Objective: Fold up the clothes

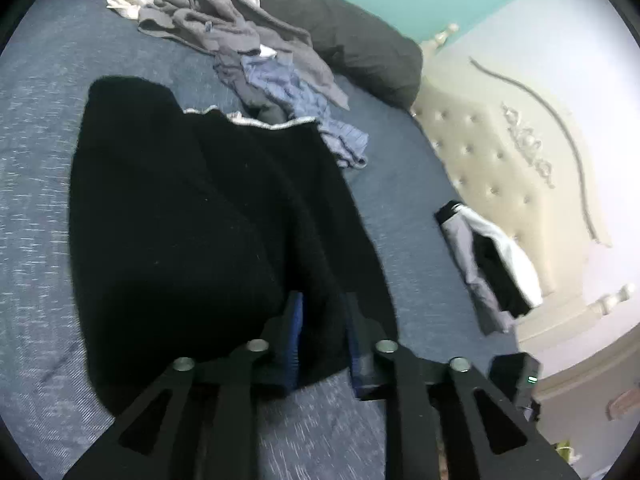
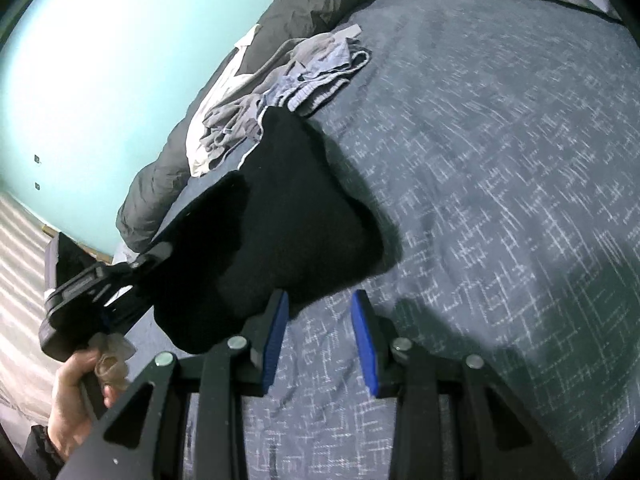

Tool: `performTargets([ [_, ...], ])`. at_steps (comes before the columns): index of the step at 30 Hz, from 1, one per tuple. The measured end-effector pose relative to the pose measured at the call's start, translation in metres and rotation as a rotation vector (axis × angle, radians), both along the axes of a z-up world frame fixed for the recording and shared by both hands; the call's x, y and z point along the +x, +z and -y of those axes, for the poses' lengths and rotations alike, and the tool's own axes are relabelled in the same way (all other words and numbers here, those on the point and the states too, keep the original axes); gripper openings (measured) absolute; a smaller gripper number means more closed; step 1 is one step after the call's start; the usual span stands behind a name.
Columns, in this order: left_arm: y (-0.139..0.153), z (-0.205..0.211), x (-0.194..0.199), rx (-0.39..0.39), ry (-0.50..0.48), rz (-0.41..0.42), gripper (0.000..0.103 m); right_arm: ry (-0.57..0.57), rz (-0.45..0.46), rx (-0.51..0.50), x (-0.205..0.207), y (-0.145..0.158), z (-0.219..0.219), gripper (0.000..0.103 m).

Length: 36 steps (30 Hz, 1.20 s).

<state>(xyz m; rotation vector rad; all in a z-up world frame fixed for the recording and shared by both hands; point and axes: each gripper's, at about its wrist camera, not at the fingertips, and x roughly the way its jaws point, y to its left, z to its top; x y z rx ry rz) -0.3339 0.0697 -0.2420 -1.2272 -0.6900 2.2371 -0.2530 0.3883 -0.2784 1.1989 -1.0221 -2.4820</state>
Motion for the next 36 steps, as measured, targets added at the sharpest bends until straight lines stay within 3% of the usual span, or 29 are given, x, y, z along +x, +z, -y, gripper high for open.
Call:
performTargets([
  [1, 0.006, 0.008, 0.006, 0.004, 0.001, -0.015, 0.039, 0.007, -0.003, 0.000, -0.001, 0.001, 0.003, 0.033],
  [2, 0.011, 0.015, 0.011, 0.006, 0.008, -0.023, 0.043, 0.016, -0.003, -0.001, -0.002, 0.001, 0.007, 0.033],
  [6, 0.024, 0.048, 0.025, 0.023, 0.047, -0.058, 0.044, 0.065, -0.022, -0.024, -0.007, 0.006, 0.027, 0.033],
  [9, 0.018, 0.073, 0.029, -0.002, 0.082, -0.036, 0.045, 0.092, -0.055, -0.052, -0.012, 0.016, 0.040, 0.057],
  [12, 0.008, 0.094, 0.030, -0.003, 0.112, -0.007, 0.045, 0.128, -0.092, -0.088, -0.022, 0.032, 0.054, 0.060],
  [15, 0.000, 0.100, 0.027, -0.006, 0.118, -0.002, 0.045, 0.186, -0.073, -0.053, -0.042, 0.045, 0.072, 0.069],
  [22, -0.012, 0.102, 0.024, 0.001, 0.118, 0.001, 0.045, 0.274, -0.015, -0.006, -0.096, 0.062, 0.107, 0.071],
  [29, -0.027, 0.094, 0.020, -0.032, 0.087, 0.021, 0.045, 0.354, 0.102, 0.061, -0.135, 0.038, 0.142, 0.072],
  [30, -0.029, 0.093, 0.020, -0.036, 0.083, 0.026, 0.045, 0.356, 0.105, 0.072, -0.138, 0.034, 0.146, 0.071],
  [32, -0.033, 0.090, 0.018, -0.043, 0.077, 0.036, 0.045, 0.370, 0.115, 0.069, -0.141, 0.028, 0.151, 0.054],
  [33, -0.034, 0.090, 0.018, -0.046, 0.076, 0.037, 0.045, 0.382, 0.108, 0.072, -0.141, 0.027, 0.154, 0.038],
  [36, -0.034, 0.087, 0.017, -0.054, 0.073, 0.040, 0.045, 0.411, 0.064, 0.131, -0.140, 0.034, 0.162, 0.019],
])
